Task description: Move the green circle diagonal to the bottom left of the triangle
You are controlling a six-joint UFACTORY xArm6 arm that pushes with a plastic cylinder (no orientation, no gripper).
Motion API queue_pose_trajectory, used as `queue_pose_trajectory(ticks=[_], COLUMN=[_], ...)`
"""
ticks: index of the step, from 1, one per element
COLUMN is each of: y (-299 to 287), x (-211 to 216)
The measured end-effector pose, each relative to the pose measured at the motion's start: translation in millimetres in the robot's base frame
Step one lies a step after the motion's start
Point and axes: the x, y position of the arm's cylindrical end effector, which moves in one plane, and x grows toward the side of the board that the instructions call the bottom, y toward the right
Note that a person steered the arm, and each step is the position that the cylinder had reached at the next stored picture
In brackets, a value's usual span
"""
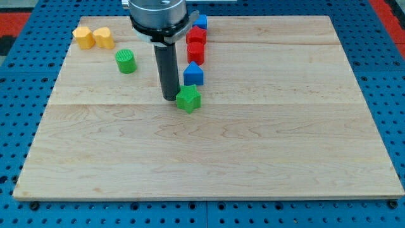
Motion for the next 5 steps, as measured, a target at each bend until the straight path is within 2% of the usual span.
queue_pose_trajectory(ticks=[1, 2, 3, 4, 5], y=[-65.3, -211.1, -237.2, -169.3, -147.2], x=[45.5, 15.4, -71.5, -132.2, -130.3])
